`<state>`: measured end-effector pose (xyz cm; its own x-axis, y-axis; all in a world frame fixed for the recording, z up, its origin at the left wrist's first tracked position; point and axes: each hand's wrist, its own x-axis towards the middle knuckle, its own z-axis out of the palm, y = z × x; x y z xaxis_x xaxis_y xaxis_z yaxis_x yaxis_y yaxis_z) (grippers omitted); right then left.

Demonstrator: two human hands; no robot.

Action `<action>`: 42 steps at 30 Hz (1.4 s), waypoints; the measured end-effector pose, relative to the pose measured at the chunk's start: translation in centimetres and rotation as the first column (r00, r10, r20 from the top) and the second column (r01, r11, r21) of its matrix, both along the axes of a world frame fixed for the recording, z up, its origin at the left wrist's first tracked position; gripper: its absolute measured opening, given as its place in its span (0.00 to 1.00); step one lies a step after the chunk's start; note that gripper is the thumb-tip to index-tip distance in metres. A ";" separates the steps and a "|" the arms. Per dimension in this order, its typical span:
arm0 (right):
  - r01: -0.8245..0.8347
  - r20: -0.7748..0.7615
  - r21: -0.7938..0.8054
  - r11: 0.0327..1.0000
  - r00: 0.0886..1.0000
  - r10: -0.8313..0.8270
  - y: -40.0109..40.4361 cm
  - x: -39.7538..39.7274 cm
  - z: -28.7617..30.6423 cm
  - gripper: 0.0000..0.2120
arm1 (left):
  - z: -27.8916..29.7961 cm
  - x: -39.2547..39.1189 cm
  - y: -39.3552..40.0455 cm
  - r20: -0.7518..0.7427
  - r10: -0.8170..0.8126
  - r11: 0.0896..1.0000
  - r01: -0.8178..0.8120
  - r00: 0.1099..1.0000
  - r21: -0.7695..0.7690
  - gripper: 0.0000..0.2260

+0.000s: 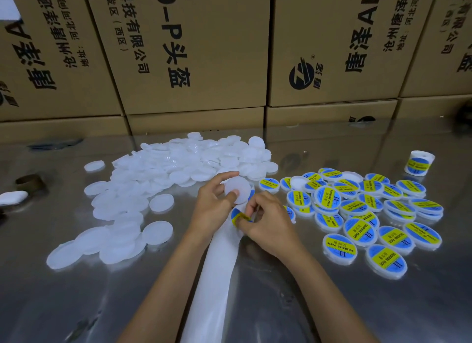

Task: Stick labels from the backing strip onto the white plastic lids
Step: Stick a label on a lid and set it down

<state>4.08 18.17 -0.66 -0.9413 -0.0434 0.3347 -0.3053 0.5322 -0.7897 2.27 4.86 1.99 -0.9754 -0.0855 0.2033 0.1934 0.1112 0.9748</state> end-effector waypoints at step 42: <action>0.059 -0.013 -0.686 0.726 0.996 -0.094 0.8 0.0 3.0 0.14 | 1.9 2.2 2.1 -0.052 -0.197 0.968 0.203 0.979 0.146 0.19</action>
